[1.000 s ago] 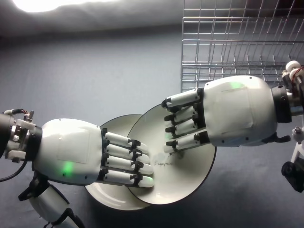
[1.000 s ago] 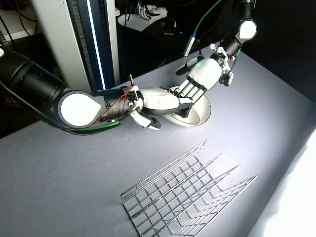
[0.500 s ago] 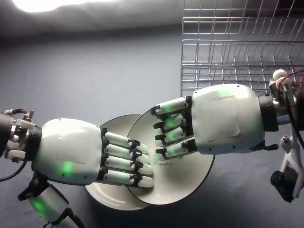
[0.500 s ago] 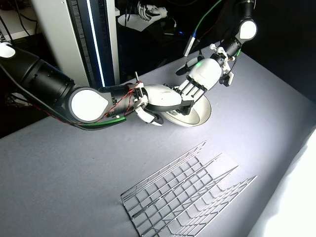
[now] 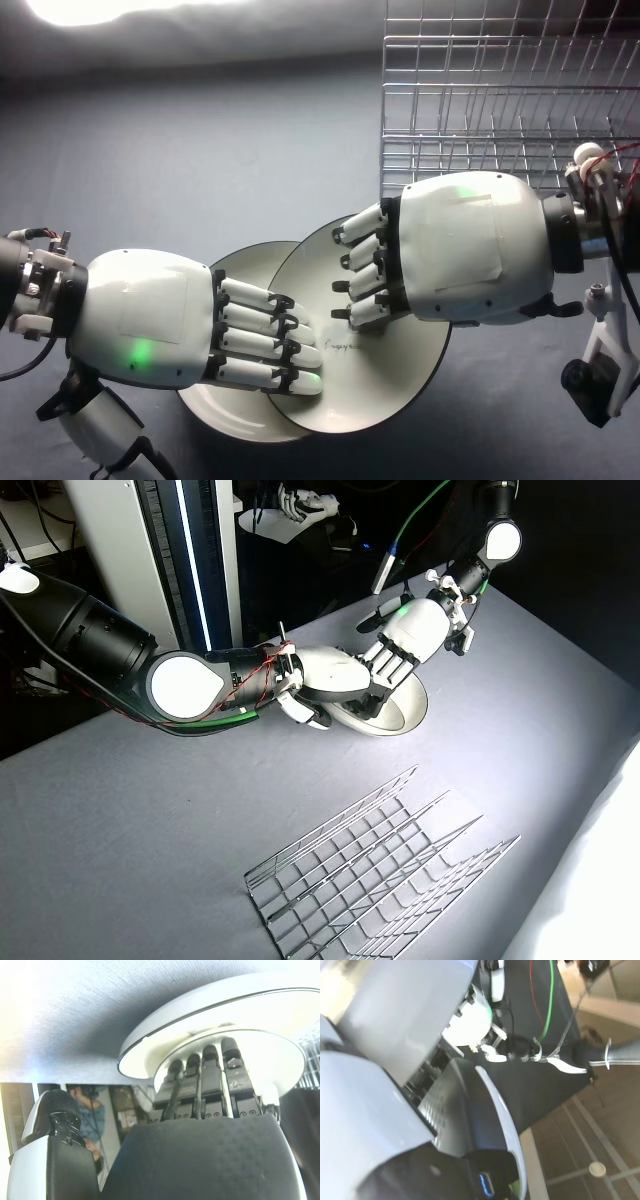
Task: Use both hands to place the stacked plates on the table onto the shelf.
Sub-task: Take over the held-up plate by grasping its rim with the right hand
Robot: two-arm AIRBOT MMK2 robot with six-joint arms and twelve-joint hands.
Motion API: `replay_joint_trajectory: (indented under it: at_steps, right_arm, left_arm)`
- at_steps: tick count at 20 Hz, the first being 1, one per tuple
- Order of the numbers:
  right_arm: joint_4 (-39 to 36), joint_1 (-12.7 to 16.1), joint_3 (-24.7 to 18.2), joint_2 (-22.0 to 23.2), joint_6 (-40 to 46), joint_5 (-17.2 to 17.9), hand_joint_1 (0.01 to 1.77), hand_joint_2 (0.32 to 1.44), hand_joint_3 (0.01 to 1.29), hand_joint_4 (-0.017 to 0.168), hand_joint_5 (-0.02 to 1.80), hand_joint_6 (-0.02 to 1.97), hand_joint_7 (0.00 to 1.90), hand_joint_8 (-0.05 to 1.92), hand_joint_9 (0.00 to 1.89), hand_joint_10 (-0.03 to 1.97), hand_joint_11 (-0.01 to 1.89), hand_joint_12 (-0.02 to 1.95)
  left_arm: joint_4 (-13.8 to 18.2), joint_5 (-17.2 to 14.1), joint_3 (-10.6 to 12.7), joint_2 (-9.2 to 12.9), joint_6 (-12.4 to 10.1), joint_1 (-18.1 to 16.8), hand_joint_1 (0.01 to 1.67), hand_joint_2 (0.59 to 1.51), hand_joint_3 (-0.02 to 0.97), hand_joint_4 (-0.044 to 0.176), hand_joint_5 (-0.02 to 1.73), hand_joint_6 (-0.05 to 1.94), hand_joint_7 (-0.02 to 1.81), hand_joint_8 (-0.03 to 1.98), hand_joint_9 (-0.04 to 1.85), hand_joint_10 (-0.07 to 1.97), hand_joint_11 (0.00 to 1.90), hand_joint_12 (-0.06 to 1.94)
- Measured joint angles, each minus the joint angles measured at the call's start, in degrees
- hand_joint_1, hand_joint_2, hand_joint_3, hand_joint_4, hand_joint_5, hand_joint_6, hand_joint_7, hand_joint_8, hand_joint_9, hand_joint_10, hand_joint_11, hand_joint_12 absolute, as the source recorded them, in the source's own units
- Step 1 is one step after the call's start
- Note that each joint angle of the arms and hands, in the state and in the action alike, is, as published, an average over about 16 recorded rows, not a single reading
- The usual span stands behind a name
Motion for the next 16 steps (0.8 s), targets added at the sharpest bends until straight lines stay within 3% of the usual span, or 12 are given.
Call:
replay_joint_trajectory:
  at_steps: [7,16]
  right_arm:
    - [1.2,0.3,0.0,0.0,-0.2,0.8,1.32,0.97,0.01,-0.009,0.84,0.37,0.92,0.45,0.92,1.01,0.76,1.22]
    - [1.9,2.2,-0.1,0.1,0.0,1.1,1.32,0.95,0.01,-0.006,0.88,0.53,1.01,0.49,0.97,1.02,0.82,1.19]
  left_arm:
    - [-2.3,0.2,-0.2,1.2,-0.3,-1.4,0.01,1.07,0.021,-0.002,0.03,-0.02,0.03,-0.01,0.09,-0.01,0.03,0.18]
    - [-5.7,-0.1,-1.2,6.6,-2.4,-7.0,0.01,1.073,0.021,0.0,0.08,0.0,0.08,0.01,0.09,0.01,0.03,0.16]
